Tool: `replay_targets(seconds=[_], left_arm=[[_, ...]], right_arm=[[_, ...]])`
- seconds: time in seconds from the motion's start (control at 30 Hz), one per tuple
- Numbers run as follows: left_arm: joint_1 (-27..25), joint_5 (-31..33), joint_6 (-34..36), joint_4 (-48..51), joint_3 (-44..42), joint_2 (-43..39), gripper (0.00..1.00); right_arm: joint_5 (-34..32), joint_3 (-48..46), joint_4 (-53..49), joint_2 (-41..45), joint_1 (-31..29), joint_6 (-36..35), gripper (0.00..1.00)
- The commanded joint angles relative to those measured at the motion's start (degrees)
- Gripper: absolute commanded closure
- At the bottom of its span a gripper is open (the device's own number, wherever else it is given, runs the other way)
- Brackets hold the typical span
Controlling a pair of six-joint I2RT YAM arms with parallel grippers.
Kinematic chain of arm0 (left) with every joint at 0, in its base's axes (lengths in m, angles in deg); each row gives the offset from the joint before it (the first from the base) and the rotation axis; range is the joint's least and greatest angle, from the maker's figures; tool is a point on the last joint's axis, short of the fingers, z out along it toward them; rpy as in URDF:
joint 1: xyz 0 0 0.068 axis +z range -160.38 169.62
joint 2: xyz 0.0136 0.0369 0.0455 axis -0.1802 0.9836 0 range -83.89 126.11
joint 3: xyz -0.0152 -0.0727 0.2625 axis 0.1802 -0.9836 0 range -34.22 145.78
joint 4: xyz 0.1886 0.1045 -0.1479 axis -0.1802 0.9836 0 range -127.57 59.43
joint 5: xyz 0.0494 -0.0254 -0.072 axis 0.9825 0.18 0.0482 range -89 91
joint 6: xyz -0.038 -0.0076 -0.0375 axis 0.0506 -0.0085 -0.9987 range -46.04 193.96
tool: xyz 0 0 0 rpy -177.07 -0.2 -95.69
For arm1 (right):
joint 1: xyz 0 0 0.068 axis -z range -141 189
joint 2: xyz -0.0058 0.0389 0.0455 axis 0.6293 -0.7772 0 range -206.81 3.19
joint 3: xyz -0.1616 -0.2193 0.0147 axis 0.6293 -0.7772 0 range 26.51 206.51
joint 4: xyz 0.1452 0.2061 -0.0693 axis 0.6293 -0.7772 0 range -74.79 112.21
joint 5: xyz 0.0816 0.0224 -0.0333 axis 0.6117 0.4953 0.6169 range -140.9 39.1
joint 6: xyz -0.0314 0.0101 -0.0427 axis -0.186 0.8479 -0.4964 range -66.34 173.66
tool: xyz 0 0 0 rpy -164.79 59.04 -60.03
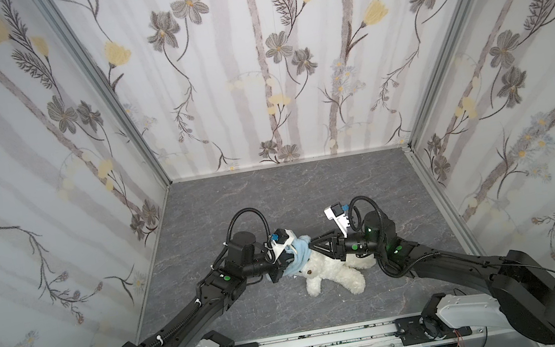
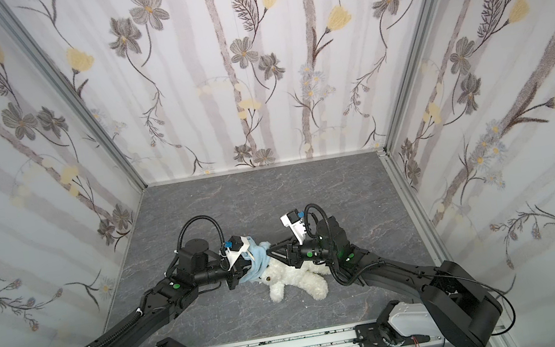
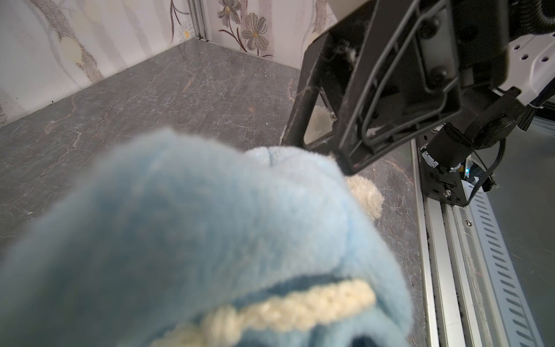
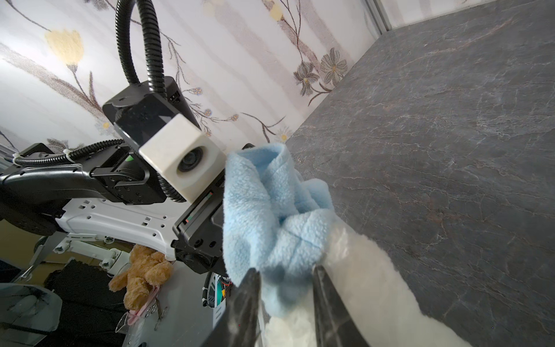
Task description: Dress the teddy bear
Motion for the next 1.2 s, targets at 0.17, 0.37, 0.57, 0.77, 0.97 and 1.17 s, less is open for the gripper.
replay_targets(seconds=[0.17,0.37,0.57,0.77,0.97,1.17], left_arm=[[-0.3,0.3,2.1,-2.6,-0.2,-0.5,1.0],[-0.5,1.5,2.8,-4.6,-1.9,-3.1,1.0],[-0.6,0.7,2.7,-6.3,-2.6,-4.2,1.0],[-0.6,4.5,-2.1,-11.5,-3.3,-6.5,1.0],[-0.6,9.1,-7.2,-13.9,-4.3,-8.2,1.0],[-0.6,13.6,-11.1,-13.8,-5.3,-9.7,1.0]], right_arm=[[-1.6,1.5,6.8,-3.4,-1.5,4.6,0.83],[-16.1,-4.0,3.4,-0.5,0.8,13.5,1.0],[-26.1,-7.5,1.7,1.9,-0.6,19.3,1.0],[-32.5,-8.6,-5.6,2.5,-2.2,17.2,1.0],[-35.6,-9.3,-9.5,2.9,-2.1,13.7,1.0],[-39.1,-8.6,-12.2,1.9,-1.7,11.5,1.0]])
